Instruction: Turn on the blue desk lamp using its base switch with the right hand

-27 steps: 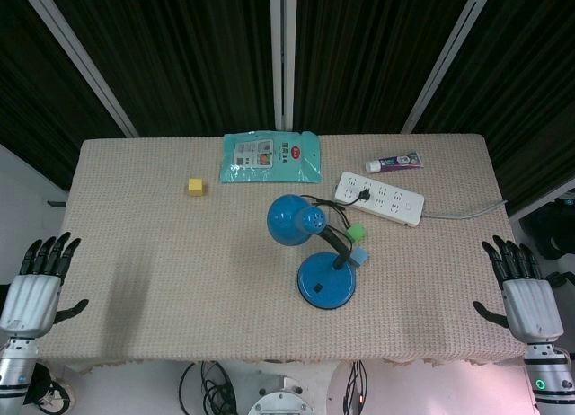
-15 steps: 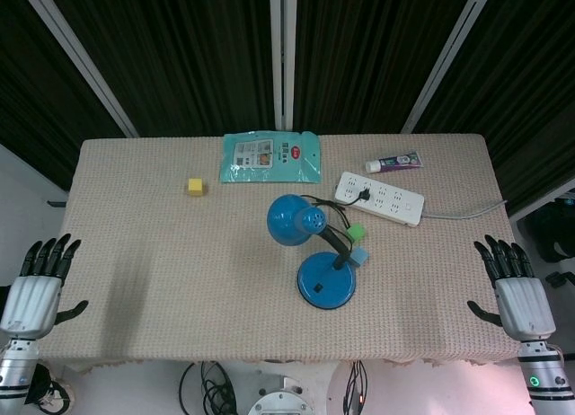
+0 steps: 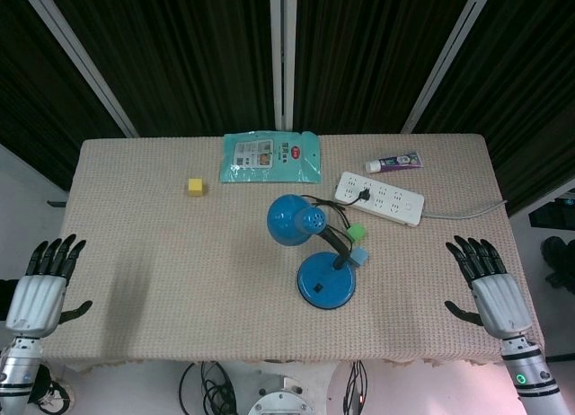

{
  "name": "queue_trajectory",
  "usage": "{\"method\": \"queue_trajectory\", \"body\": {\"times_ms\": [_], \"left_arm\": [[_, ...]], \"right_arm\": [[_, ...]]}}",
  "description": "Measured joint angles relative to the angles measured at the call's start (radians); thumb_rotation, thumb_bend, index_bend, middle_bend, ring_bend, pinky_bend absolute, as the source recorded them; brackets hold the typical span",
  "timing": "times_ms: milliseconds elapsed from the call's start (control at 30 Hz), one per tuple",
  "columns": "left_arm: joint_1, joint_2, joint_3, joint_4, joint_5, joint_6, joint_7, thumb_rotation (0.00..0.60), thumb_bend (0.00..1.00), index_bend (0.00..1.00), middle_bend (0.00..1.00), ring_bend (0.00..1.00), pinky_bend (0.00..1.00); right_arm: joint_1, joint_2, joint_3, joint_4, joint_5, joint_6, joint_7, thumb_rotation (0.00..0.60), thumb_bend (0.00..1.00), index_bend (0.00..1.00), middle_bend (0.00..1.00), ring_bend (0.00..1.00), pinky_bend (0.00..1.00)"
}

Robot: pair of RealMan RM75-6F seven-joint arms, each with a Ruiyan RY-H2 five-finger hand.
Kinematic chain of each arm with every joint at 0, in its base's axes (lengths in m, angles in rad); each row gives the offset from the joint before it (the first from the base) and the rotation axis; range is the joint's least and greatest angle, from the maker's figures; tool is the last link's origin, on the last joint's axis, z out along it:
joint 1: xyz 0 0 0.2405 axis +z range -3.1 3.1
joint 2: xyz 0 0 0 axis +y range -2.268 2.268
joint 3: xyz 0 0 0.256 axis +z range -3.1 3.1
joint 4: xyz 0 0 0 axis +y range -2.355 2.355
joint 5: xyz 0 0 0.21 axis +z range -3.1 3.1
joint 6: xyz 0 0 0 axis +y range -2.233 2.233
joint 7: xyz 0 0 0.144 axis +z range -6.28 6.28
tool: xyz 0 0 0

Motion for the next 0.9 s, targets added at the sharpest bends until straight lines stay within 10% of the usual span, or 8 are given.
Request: {"method": "queue_trajectory", "body": {"times_ms": [133, 200, 433, 900], "left_arm": [[-0.005, -0.001, 0.001, -0.001, 0.001, -0.01, -0.009, 0.6, 0.09, 0.0, 0.0, 0.0, 0.0], [-0.008, -0.001, 0.002, 0.001, 0.003, -0.014, -0.015, 0.6, 0.09, 0.0, 0.0, 0.0, 0.0], [-0.009, -0.001, 0.004, 0.008, 0.008, -0.011, -0.031, 0.6, 0.09, 0.0, 0.0, 0.0, 0.0], [-0.007, 0.002, 0.002, 0.013, 0.003, -0.006, -0.038, 0.6, 0.09, 0.0, 0.0, 0.0, 0.0]], "right_arm": [[0.034, -0.004, -0.017, -0.024, -0.066, -0.025, 0.027, 0.6, 0.15, 0.0, 0.8, 0.73, 0.71], [0.049, -0.002, -0.03, -0.051, -0.084, -0.049, 0.036, 0.6, 0.24, 0.0, 0.88, 0.8, 0.75], [0.105, -0.009, -0.068, -0.134, -0.124, -0.179, -0.061, 0.6, 0.75, 0.0, 0.93, 0.83, 0.78], [0.222, -0.133, -0.071, -0.213, -0.023, -0.44, -0.267, 0.6, 0.78, 0.0, 0.94, 0.84, 0.79]]}}
